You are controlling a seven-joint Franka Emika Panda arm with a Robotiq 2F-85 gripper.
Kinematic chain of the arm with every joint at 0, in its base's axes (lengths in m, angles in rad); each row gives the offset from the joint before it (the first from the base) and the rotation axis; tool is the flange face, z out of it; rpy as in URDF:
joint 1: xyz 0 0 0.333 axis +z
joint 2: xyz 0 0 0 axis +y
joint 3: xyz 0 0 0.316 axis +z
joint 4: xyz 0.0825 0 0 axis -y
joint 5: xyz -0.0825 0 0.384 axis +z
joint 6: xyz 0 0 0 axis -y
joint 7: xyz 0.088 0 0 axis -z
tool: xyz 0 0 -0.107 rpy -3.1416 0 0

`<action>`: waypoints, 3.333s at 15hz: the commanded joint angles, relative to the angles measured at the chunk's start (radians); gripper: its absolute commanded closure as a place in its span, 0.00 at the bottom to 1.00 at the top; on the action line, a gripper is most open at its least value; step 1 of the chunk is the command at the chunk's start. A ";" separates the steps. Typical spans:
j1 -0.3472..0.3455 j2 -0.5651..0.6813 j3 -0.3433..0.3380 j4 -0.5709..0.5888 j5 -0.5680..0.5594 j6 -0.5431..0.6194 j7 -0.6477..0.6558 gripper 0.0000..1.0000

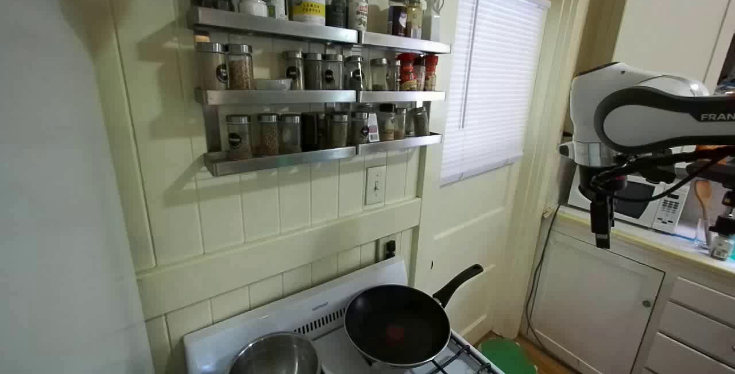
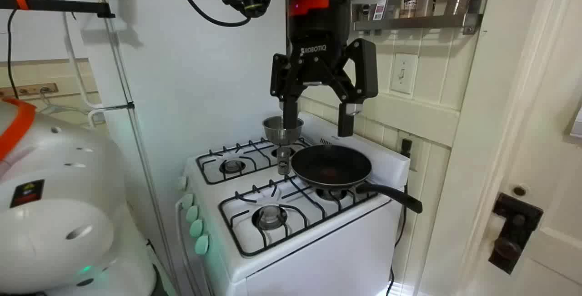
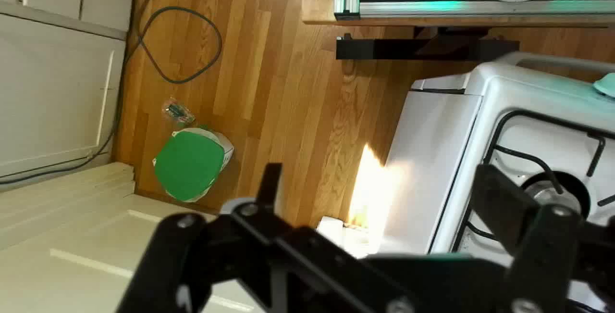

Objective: Pick up the spice bottle on the far right of the top right shelf and place it in the center of the stove

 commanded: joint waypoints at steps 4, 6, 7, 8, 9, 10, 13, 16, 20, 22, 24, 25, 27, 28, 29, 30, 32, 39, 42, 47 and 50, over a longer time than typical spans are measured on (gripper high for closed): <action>0.030 -0.003 -0.020 0.003 -0.012 -0.009 0.015 0.00; 0.030 -0.003 -0.020 0.003 -0.012 -0.008 0.015 0.00; 0.030 -0.003 -0.020 0.003 -0.012 -0.009 0.015 0.00; 0.049 0.016 -0.020 0.026 0.014 0.008 0.012 0.00; 0.066 0.028 -0.011 0.045 0.034 0.016 0.016 0.00; 0.091 0.039 0.000 0.071 0.059 0.021 0.013 0.00; 0.160 0.075 0.042 0.157 0.146 0.068 0.038 0.00; 0.198 0.121 0.084 0.261 0.185 0.133 0.068 0.00; 0.214 0.175 0.114 0.383 0.201 0.247 0.097 0.00; 0.215 0.190 0.131 0.435 0.192 0.315 0.103 0.00; 0.211 0.194 0.144 0.483 0.191 0.359 0.113 0.00; 0.207 0.195 0.150 0.501 0.187 0.375 0.121 0.00; 0.202 0.189 0.161 0.527 0.175 0.401 0.129 0.00; 0.199 0.180 0.169 0.531 0.165 0.412 0.132 0.00; 0.198 0.169 0.176 0.534 0.155 0.425 0.131 0.00; 0.205 0.179 0.160 0.526 0.174 0.405 0.111 0.00; 0.206 0.175 0.167 0.542 0.170 0.407 0.113 0.00; 0.204 0.173 0.169 0.542 0.168 0.407 0.114 0.00; 0.204 0.173 0.169 0.542 0.168 0.407 0.114 0.00; 0.207 0.190 0.175 0.573 0.169 0.427 0.119 0.00; 0.225 0.216 0.185 0.658 0.175 0.544 0.106 0.00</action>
